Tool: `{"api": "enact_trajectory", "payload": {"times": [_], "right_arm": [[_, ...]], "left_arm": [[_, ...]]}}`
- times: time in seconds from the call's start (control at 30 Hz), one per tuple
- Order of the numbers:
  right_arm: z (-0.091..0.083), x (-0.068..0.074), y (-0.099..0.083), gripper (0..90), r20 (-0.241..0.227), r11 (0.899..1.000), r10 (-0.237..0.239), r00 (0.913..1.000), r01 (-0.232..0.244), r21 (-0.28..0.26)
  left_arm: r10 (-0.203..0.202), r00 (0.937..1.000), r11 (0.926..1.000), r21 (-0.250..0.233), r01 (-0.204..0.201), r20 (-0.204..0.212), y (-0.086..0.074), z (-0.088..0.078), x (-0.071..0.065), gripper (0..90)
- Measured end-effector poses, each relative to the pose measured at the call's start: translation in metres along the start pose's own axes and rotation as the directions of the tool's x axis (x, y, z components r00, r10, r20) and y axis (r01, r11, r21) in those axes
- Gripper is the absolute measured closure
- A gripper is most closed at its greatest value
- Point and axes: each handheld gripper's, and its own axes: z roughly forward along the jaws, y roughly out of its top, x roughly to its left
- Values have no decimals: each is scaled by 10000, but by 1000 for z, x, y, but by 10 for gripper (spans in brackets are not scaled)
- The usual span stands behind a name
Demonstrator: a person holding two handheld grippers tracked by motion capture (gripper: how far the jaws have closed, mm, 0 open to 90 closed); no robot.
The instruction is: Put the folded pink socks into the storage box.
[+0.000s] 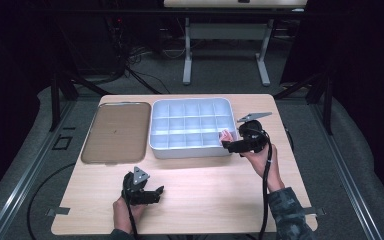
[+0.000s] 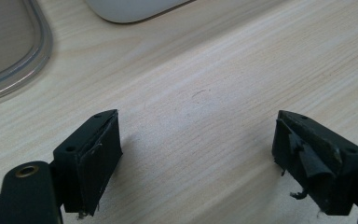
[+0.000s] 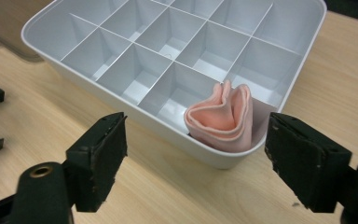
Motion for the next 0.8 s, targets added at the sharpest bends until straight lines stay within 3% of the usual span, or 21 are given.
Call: {"api": "enact_trajectory", "payload": {"times": [0.1,0.23,0.43,0.63,0.77,0.8], "right_arm": [[-8,6,-11,146,62,9998,-190,9998,190,-24],[-20,10,-33,123,405,9983,-260,9988,281,-516],[-25,9,-55,75,546,9991,-242,9982,261,-348],[-26,2,-89,41,717,9993,203,9972,-180,-329],[-23,-7,-122,33,1158,9973,678,9910,-638,-372],[-23,-7,-122,33,1158,9973,678,9910,-638,-372]], "left_arm": [[-2,10000,10000,-1,2,1,0,0,0,153],[-3,10000,10000,-1,3,1,0,0,0,153],[0,10000,10000,2,0,1,0,0,0,153],[3,10000,10000,2,-3,0,0,0,0,153],[21,10000,10000,16,-21,1,0,0,0,154],[22,10000,10000,17,-22,1,0,0,0,154]]}}
